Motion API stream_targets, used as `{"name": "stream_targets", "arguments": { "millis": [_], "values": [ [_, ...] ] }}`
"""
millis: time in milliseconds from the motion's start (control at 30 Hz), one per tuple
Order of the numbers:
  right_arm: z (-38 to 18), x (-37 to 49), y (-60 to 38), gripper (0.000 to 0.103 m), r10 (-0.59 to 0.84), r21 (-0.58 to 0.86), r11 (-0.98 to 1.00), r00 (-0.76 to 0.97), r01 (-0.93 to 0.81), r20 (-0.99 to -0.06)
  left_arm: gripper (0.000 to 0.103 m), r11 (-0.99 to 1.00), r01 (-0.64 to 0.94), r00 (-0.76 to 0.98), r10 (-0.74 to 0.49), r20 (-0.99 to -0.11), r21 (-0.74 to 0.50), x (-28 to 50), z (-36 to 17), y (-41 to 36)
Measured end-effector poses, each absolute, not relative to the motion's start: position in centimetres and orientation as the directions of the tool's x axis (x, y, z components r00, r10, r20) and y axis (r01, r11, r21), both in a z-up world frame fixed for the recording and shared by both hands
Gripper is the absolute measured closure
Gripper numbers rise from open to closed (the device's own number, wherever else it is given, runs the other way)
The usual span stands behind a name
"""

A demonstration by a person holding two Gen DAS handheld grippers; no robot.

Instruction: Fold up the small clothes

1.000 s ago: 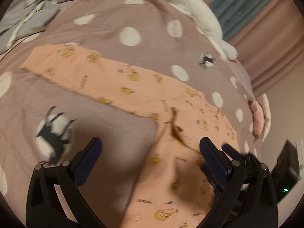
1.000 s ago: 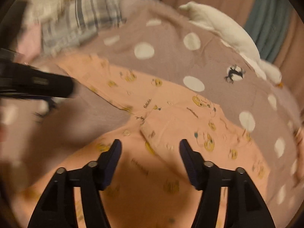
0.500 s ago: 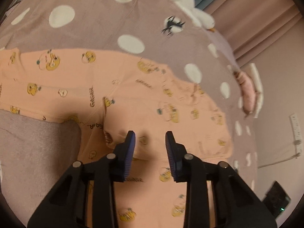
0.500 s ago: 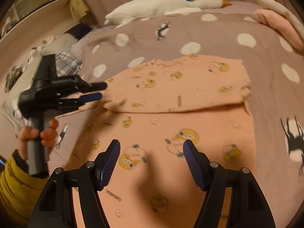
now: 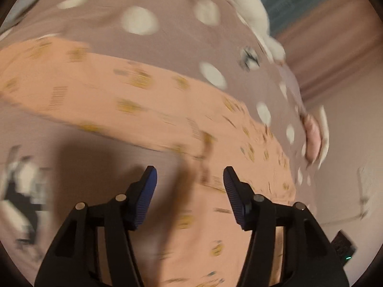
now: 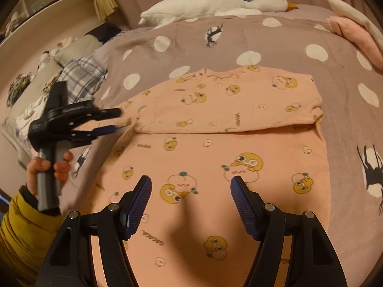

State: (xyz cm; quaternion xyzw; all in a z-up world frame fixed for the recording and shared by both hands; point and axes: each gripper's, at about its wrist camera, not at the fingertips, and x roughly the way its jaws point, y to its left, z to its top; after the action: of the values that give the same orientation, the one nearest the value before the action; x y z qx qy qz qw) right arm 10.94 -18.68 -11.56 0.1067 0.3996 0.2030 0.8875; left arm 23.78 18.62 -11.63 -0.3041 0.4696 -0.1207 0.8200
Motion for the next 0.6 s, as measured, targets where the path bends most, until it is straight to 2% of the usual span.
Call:
{"name": "stream_targets", "arguments": {
  "millis": [233, 400, 600],
  "values": [
    [-11.9, 11.3, -16.5, 0.032, 0.458, 0.356, 0.889, 0.569, -0.288, -0.683, 0.048, 0.578, -0.404, 0.708, -0.293, -0.643, -0.709, 20.7, -13.7, 35.0],
    [-12.2, 11.8, -14.7, 0.032, 0.450, 0.330, 0.892, 0.547, -0.308, -0.706, 0.048, 0.441, -0.454, 0.749, -0.282, -0.599, -0.774, 20.7, -15.7, 40.2],
    [-12.5, 12.4, -13.9, 0.032, 0.438, 0.320, 0.898, 0.530, -0.303, -0.726, 0.057, 0.362, -0.435, 0.790, -0.286, -0.542, -0.825, 22.1, -16.7, 42.1]
  ]
}}
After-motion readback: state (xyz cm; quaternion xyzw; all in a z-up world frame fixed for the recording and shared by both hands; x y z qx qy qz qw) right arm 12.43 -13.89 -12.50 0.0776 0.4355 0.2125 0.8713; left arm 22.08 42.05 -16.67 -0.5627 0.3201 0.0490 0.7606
